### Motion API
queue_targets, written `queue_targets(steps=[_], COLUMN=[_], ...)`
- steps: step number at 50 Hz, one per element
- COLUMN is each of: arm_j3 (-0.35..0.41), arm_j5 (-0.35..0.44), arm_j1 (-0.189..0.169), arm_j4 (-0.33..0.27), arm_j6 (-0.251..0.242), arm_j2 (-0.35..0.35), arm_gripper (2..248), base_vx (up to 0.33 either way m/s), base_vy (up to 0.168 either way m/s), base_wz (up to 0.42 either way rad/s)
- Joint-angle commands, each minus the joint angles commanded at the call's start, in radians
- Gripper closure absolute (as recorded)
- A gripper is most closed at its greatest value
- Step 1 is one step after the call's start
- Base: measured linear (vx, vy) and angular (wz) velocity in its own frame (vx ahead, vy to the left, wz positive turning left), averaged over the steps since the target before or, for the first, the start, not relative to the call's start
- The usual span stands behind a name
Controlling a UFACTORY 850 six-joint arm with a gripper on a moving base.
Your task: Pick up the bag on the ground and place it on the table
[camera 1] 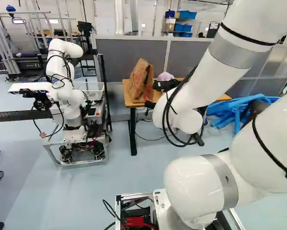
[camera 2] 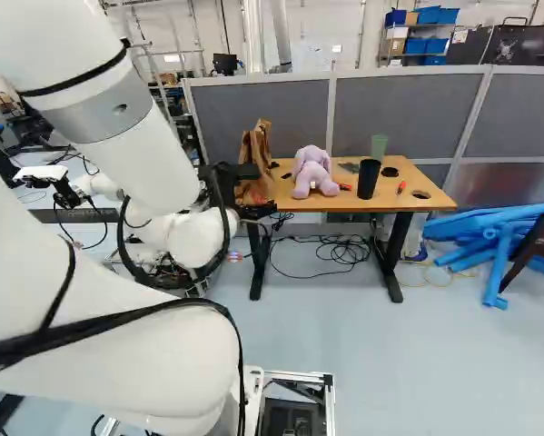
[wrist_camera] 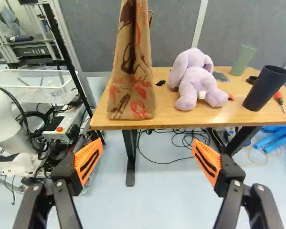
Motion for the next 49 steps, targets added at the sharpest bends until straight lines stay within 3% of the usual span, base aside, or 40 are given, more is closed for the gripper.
queue_targets(steps=[49], arm_j3=[0.037], arm_j5=[0.044], arm_j1=[-0.003], arm_j4=[0.0], arm_j6=[-0.001], arm_j2=[0.014], arm_gripper=[3], base_vx=[0.0], base_vy=[0.0], base_wz=[0.0])
